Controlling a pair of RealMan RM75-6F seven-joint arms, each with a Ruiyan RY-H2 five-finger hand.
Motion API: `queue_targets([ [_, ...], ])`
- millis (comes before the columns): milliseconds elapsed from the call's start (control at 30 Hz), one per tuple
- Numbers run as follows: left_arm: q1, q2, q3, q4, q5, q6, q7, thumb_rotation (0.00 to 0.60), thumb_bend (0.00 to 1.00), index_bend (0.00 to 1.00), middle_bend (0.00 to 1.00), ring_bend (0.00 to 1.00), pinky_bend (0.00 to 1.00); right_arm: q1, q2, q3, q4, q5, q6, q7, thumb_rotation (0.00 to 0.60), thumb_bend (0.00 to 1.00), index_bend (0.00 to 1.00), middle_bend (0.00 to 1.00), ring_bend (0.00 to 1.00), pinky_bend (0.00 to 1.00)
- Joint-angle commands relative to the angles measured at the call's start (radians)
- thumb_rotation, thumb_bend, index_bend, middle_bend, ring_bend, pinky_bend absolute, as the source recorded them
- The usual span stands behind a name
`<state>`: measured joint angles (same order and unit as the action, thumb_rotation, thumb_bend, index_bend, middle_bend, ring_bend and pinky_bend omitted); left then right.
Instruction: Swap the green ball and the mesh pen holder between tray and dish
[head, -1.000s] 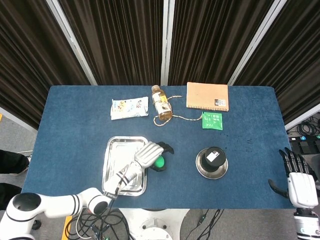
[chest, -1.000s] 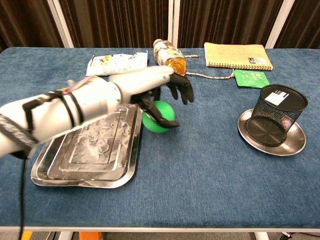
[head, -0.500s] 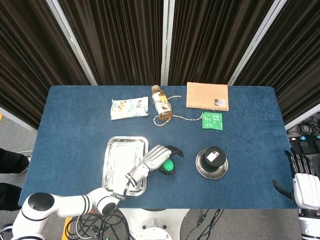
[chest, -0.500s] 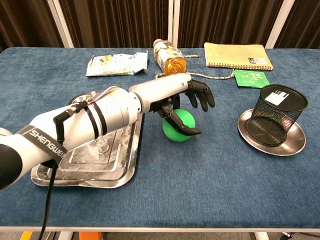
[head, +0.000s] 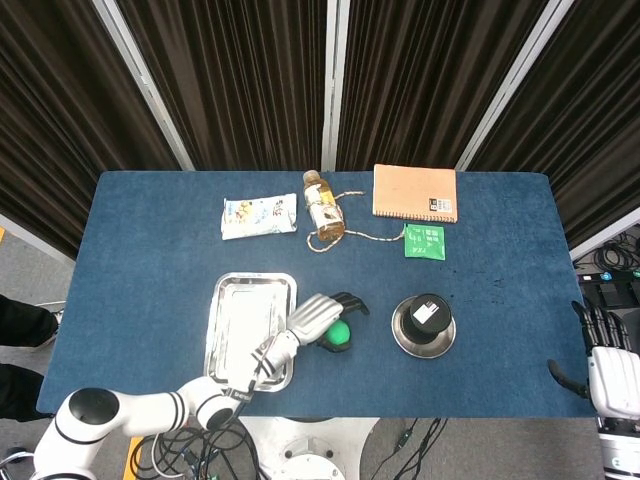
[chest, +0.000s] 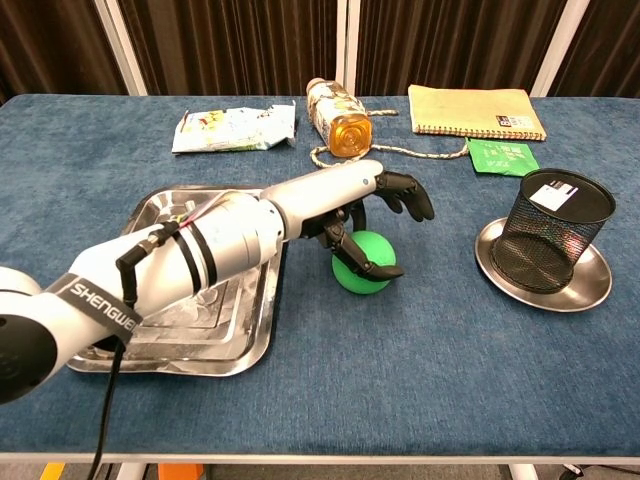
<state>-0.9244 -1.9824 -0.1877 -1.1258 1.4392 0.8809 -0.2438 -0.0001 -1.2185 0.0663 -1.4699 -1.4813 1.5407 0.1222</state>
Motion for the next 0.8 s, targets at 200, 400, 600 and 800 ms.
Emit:
queue_targets([
  [200,0.008,0.006,-0.001,-0.002,0.014,0.047,0.018,0.6,0.2,0.22,0.19,0.13,0.42,-0.002,-0.001,0.002,0.004,-0.002,0.004,0.005,0.6,0.17,0.0,0.0,0.0,0.0],
  [400,0.052,0.078,0.011,-0.083,0.013,0.101,0.049,0.6,0.17,0.2,0.17,0.11,0.34,-0.003,0.003,0.001,-0.001,-0.008,0.007,0.003,0.6,0.17,0.0,0.0,0.0,0.0],
  [600,0.197,0.241,0.077,-0.298,-0.028,0.221,0.198,0.6,0.16,0.19,0.15,0.1,0.34,0.017,0.013,-0.009,-0.02,-0.032,-0.02,-0.029,0.6,0.17,0.0,0.0,0.0,0.0],
  [800,0.379,0.447,0.146,-0.541,-0.079,0.426,0.427,0.6,0.16,0.18,0.15,0.1,0.33,0.101,0.069,-0.012,-0.128,-0.078,-0.129,-0.133,0.6,0.17,0.0,0.0,0.0,0.0],
])
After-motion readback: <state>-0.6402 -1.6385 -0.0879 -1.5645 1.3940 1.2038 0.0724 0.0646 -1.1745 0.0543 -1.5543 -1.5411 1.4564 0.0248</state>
